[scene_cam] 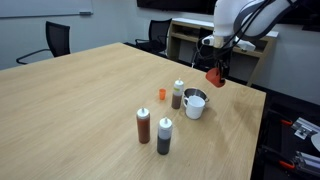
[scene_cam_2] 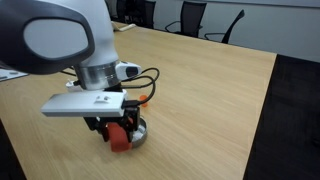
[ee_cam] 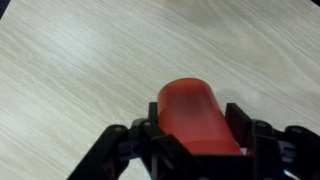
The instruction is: Pick up the orange cup from the table, pour its contents in the silver pot and put the orange cup back on the table.
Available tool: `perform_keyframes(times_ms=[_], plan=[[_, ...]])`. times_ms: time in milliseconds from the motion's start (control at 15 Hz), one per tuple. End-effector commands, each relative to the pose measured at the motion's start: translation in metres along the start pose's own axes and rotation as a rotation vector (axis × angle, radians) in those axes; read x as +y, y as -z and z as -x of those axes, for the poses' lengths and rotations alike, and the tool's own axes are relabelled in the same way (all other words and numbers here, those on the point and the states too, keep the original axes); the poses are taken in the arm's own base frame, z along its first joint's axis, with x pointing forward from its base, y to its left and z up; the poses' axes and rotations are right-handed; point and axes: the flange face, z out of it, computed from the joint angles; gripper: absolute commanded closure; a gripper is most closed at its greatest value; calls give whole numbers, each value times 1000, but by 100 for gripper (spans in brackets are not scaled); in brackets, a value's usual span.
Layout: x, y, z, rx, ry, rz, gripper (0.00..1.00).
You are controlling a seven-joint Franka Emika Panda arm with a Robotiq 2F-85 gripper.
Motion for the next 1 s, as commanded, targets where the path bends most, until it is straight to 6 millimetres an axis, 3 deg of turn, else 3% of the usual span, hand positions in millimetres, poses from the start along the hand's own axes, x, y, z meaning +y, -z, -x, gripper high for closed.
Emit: perform_keyframes(times_ms=[0, 467, 933], plan=[[3, -4, -11, -107, 70, -5, 57], [-9, -11, -45, -238, 193, 39, 57], [-14, -19, -90, -352, 286, 100, 57]])
